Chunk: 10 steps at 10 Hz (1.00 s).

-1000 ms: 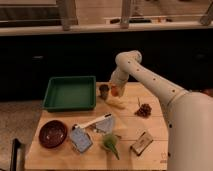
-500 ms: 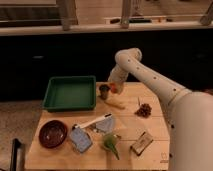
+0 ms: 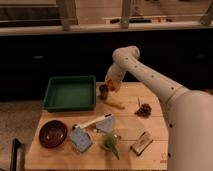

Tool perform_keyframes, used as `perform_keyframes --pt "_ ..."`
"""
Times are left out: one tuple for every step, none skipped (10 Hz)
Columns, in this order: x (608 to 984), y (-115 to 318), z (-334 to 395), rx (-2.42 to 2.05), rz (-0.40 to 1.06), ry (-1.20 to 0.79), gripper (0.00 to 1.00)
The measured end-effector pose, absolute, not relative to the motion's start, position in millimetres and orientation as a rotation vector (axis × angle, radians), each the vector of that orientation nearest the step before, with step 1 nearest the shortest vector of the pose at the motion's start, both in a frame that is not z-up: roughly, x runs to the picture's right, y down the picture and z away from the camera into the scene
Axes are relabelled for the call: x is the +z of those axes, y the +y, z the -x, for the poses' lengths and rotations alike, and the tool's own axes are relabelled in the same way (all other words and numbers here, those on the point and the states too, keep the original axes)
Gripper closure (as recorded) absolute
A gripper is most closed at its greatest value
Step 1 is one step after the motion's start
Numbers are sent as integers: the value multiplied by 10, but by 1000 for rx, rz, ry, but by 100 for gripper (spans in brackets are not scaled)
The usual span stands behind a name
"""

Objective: Place apple in metal cup

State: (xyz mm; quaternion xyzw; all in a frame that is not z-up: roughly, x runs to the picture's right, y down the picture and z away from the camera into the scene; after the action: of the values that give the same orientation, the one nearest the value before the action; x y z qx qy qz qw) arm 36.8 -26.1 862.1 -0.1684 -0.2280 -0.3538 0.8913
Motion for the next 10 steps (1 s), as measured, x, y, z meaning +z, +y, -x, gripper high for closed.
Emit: perform_keyframes --pt "8625 -281 -318 -747 342 -479 98" --pt "8633 -297 -263 -763 335 -484 98" --pt "8636 -311 -229 -773 332 -487 98" --pt "8646 -319 -193 -786 329 -490 98" --pt "8653 -328 -163 -801 329 -494 98" --pt "8661 -330 -152 -808 330 -495 98" --pt "8680 -330 -143 -818 334 -497 98" --pt "8696 -337 -135 -827 337 -497 98" --pt "8714 -338 -114 -837 343 -498 98" --pt "8733 -343 -85 -848 347 -500 98"
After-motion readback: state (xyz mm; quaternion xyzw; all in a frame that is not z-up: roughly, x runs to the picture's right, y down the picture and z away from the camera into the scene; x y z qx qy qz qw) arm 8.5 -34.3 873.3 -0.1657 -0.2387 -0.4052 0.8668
